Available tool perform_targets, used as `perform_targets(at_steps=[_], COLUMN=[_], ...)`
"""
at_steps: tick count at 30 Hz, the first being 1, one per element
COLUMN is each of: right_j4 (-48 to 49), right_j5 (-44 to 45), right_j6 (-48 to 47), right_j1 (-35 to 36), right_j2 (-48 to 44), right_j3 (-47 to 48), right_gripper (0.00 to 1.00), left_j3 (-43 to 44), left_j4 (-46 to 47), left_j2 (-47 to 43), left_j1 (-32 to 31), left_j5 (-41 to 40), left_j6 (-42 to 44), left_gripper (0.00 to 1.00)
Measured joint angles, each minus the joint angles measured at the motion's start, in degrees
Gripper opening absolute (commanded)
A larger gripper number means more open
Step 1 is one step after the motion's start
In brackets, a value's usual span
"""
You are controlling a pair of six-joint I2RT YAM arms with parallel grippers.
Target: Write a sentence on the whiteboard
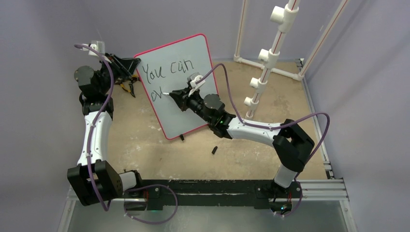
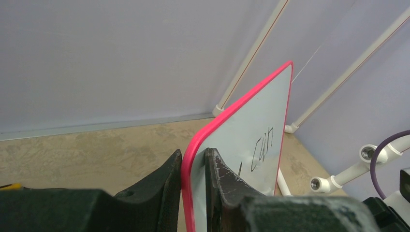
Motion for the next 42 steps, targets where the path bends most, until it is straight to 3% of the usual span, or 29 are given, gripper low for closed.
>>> perform_targets(at_steps=[12, 42], right_j4=[1.57, 1.03], right_j5=[-1.60, -0.72], right_j6=[0.48, 0.87], right_j1=[-0.09, -1.86], right_j2=[-1.62, -1.73], right_j3=[-3.58, -1.75], right_gripper=[0.00, 0.00], left_j3=[-0.11, -0.28], left_j4=[0.44, 0.87], left_j2=[0.00, 0.00], left_j1=[0.07, 0.07], left_j5=[0.17, 0.35], left_j6=[-0.02, -0.04], left_gripper=[0.19, 0.18])
